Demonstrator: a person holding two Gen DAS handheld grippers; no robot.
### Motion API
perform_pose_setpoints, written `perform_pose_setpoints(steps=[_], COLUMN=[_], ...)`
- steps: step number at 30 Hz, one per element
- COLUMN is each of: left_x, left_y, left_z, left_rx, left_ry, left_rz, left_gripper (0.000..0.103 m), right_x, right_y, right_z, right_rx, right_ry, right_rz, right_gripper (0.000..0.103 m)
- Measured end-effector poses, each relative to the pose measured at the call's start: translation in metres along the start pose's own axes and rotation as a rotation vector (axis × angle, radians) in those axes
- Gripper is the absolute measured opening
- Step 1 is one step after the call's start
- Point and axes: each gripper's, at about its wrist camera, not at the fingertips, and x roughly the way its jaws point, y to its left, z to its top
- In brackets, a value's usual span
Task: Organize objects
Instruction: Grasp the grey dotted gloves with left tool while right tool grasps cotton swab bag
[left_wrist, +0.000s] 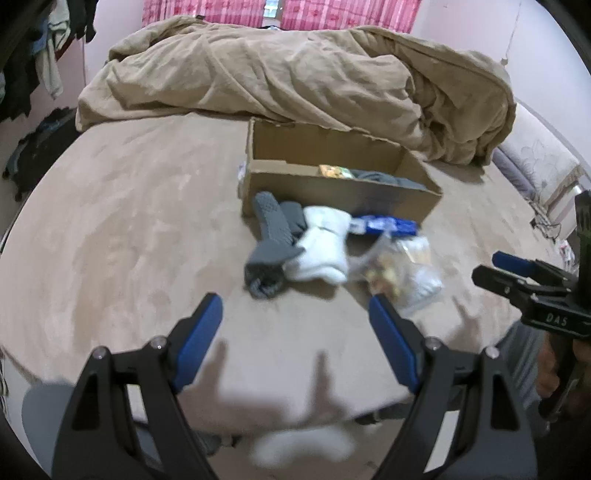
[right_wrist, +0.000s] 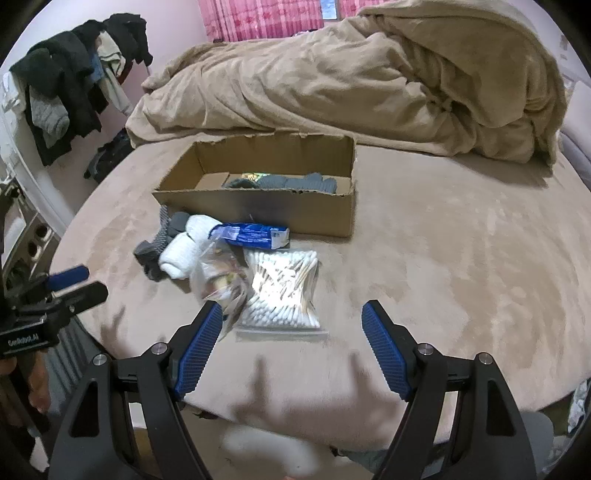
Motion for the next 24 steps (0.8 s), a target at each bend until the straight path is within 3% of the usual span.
perform_pose_setpoints(steps=[6,13,18,22,24], left_x=[0.042,0.078,0.097,0.102,0.099], left_y=[0.009,0.033,0.031,0.033,0.034], left_z=[0.018,0.026,0.025,0.024,0.025], left_rx=[0.088,0.054,0.085,0.073,0.058], left_ry=[-0.022,0.009,0.046,0.057,0.06], left_rz=[0.112,0.11,0.089,0.089,0.068], left_gripper=[0.077,0.075,0.074,0.052,0.044], right_x=[0.038,0.072,0.09,0.098,0.096], right_y=[-0.006,-0.008,-0.004,0.0,0.002], right_z=[0.007,0.01,0.011,0.009,0.008], right_rx=[-0.004,-0.006,-0.006,-0.016,-0.025], right_ry=[0.028,0.066,0.098,0.109,0.103], right_rz=[-0.006,-0.011,0.023,0.032,0.038], right_gripper=[0.081,0.081,0.081,0.075,0.061])
